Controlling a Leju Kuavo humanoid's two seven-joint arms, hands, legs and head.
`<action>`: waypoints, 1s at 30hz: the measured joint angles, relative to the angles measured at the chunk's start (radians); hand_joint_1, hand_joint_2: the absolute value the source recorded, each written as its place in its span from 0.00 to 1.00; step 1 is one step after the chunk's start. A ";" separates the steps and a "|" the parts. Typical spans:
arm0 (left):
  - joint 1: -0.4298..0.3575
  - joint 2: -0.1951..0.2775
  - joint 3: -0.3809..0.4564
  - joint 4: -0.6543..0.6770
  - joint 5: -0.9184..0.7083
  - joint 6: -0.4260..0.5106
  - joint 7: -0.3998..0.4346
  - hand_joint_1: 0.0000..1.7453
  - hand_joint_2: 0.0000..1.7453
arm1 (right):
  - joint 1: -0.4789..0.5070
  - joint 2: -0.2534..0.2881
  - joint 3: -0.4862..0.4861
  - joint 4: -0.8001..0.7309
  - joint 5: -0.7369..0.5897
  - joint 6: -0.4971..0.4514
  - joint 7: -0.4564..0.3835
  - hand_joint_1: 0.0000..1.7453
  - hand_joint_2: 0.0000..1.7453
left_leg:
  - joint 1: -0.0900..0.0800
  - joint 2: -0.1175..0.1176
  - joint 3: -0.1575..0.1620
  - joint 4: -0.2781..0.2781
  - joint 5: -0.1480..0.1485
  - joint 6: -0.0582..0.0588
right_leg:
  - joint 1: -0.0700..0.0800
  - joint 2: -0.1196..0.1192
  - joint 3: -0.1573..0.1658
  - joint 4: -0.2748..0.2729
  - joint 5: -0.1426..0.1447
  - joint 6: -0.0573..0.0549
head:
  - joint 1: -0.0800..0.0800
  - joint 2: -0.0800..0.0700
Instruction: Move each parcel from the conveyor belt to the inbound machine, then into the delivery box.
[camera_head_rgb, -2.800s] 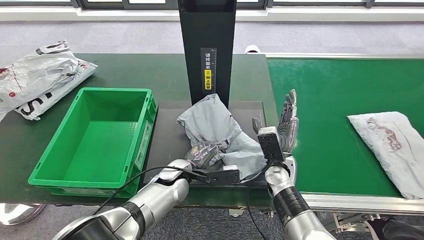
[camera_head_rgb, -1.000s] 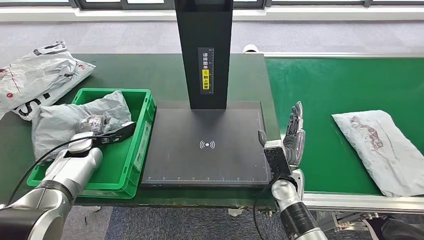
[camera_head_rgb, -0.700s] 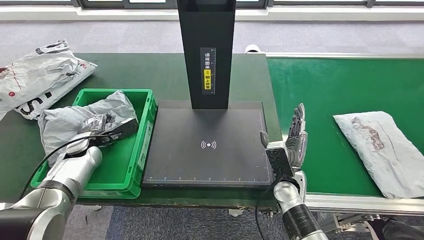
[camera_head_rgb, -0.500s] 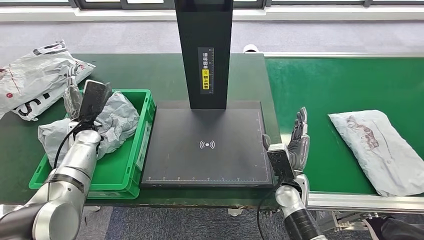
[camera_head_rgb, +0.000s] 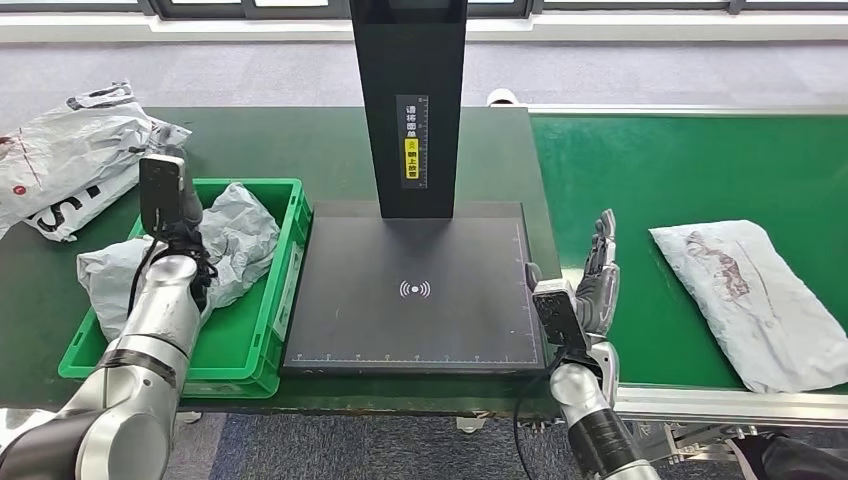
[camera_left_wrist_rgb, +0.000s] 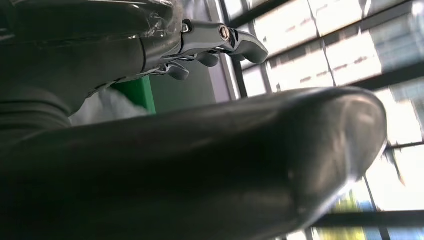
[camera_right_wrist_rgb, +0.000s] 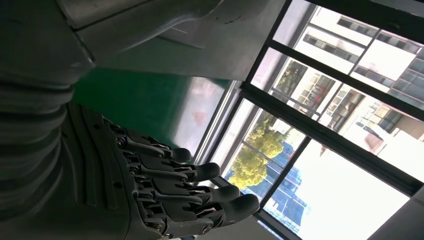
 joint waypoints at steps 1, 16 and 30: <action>0.006 -0.009 -0.016 0.000 0.014 -0.059 0.003 0.00 0.00 | -0.006 -0.002 -0.001 0.008 0.008 -0.002 0.006 0.00 1.00 | 0.000 -0.001 0.000 0.000 0.000 0.000 | 0.000 0.000 0.000 0.000 0.000 0.000 | 0.000 0.000; 0.126 -0.167 -0.232 0.005 0.131 -0.343 -0.004 0.00 1.00 | -0.096 -0.016 -0.014 0.157 0.090 0.006 0.054 0.00 1.00 | -0.002 -0.004 -0.001 0.000 0.000 0.001 | -0.002 -0.003 0.001 0.000 0.000 0.001 | 0.000 0.000; 0.154 -0.257 -0.408 0.082 0.161 -0.145 0.002 0.00 1.00 | -0.095 -0.069 -0.312 0.249 0.972 -0.046 0.543 0.00 1.00 | -0.003 -0.005 -0.001 0.000 -0.001 0.003 | -0.004 -0.005 0.000 -0.001 -0.001 0.002 | 0.000 0.000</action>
